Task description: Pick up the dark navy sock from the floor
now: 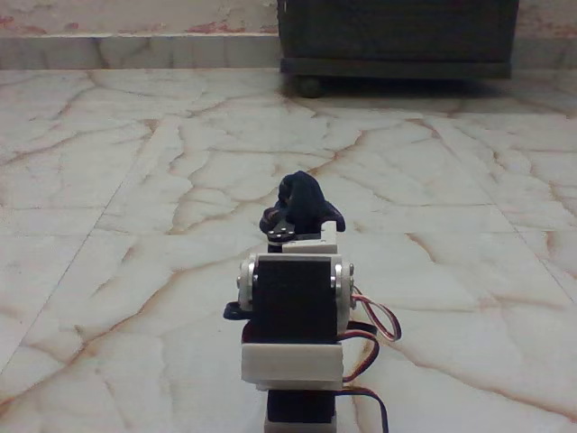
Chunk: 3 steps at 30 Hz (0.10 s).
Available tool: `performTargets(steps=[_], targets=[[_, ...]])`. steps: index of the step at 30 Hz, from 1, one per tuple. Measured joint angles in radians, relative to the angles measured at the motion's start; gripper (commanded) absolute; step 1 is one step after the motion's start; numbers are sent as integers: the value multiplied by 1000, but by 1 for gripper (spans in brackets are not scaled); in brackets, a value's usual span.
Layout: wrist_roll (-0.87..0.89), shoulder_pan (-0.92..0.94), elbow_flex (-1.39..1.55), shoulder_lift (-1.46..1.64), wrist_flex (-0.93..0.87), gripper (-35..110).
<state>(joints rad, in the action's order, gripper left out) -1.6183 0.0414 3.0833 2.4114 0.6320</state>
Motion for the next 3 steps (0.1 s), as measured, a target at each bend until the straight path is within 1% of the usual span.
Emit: performTargets(steps=[3], targets=[[0, 0, 0, 0, 0, 0]])
